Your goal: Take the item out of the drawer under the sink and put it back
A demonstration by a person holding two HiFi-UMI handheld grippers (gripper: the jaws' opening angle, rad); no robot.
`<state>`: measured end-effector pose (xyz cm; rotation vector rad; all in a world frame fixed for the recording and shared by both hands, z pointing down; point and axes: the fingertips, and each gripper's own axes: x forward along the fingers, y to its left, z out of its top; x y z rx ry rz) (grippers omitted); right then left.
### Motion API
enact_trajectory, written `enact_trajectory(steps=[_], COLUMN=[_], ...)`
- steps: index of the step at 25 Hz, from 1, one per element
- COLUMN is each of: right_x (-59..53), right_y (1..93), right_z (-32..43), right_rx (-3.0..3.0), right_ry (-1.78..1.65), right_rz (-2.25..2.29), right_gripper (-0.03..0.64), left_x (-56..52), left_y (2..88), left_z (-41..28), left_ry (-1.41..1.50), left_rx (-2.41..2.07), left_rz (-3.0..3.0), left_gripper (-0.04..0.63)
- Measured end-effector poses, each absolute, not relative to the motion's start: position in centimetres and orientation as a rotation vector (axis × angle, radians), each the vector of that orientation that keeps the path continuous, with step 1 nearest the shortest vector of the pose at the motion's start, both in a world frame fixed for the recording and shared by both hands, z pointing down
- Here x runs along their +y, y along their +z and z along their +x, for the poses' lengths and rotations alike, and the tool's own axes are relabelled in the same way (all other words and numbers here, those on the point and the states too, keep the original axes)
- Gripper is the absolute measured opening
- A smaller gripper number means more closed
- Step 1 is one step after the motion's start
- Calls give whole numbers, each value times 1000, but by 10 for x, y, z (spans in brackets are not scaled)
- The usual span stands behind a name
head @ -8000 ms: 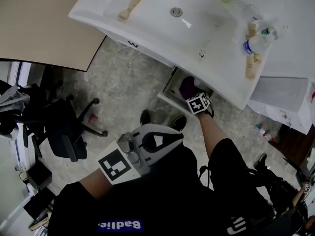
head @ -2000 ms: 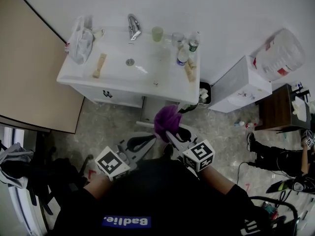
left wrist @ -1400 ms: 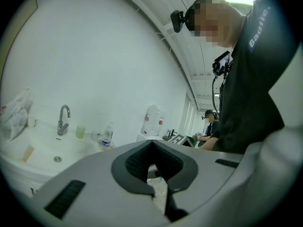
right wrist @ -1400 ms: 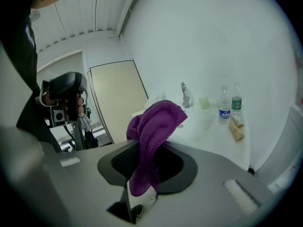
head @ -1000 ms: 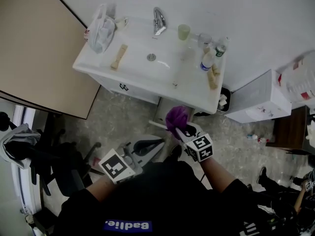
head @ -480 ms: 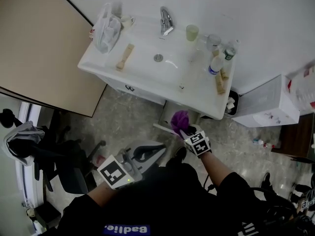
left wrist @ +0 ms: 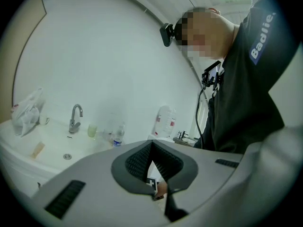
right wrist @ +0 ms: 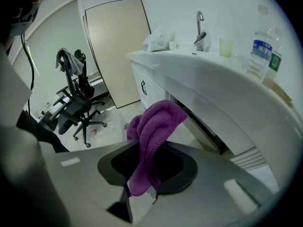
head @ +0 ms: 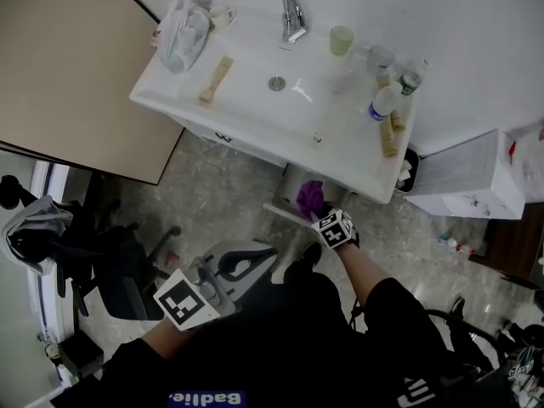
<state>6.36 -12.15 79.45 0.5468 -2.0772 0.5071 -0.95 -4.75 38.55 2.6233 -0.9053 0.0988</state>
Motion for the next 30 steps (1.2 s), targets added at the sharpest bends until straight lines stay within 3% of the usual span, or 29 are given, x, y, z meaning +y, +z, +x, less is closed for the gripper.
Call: enact_trajectory(steps=[10, 30], right_x=[-142, -149], right_y=[874, 943], right_z=[72, 68], right_rx=[-1915, -1768], right_ry=[501, 508], right_rz=[487, 408], right_gripper=[91, 97], left_x=[-58, -55], left_y=[394, 427], left_z=[-16, -30], left_ry=[124, 154], left_rx=[-950, -977], left_rz=[2596, 2521], left_gripper=[-5, -5])
